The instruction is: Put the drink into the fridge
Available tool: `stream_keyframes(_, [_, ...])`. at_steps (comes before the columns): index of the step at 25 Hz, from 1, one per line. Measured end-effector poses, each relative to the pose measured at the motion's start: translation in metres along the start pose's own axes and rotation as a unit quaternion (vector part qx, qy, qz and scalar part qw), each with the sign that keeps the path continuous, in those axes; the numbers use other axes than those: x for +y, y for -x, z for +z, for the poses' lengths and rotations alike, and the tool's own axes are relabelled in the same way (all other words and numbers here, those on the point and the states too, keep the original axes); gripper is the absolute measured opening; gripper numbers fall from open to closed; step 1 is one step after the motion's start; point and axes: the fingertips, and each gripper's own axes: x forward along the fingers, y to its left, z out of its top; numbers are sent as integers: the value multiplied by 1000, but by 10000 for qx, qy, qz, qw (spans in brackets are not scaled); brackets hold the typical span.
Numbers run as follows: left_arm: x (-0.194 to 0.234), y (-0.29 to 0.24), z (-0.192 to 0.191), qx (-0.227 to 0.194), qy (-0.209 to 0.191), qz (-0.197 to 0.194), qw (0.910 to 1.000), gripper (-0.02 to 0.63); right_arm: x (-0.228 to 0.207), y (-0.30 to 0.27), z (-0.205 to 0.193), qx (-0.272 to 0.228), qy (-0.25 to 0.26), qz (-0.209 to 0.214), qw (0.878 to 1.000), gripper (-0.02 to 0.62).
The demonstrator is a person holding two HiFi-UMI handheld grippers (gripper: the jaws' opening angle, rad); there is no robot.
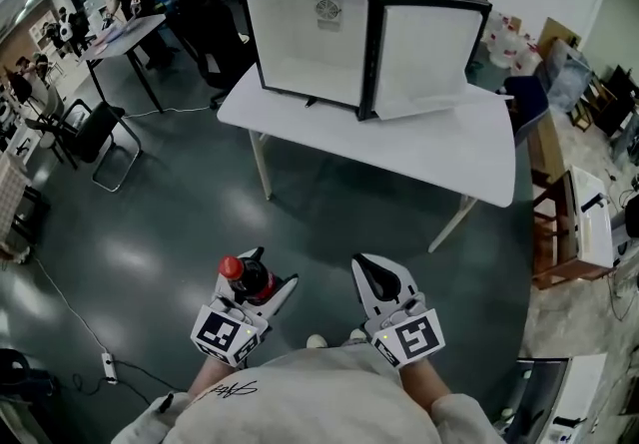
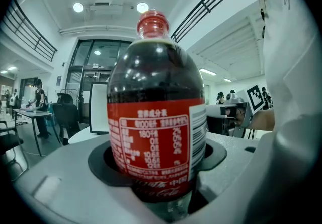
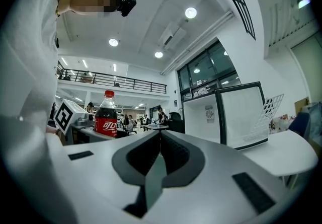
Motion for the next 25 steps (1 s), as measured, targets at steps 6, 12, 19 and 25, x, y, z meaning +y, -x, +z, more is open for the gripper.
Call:
stream_keyframes(6, [5,14,-3,-5,-10,-108,9999,318,16,1,-6,16,-29,-145,9999,12])
stream_keyframes(12, [8,23,-8,-15,50,-166,9998,318,26,2,-11,88,-38,-213,9997,12])
stream_keyframes(19, [15,15,-8,-60,114,-148,9998,318,16,0,-13,97,-102,-270,9995,12])
stream_keyframes(25, [28,0,-2,-93,113,-28,9999,318,3,-20,-12,62,-111,-109,9999,12])
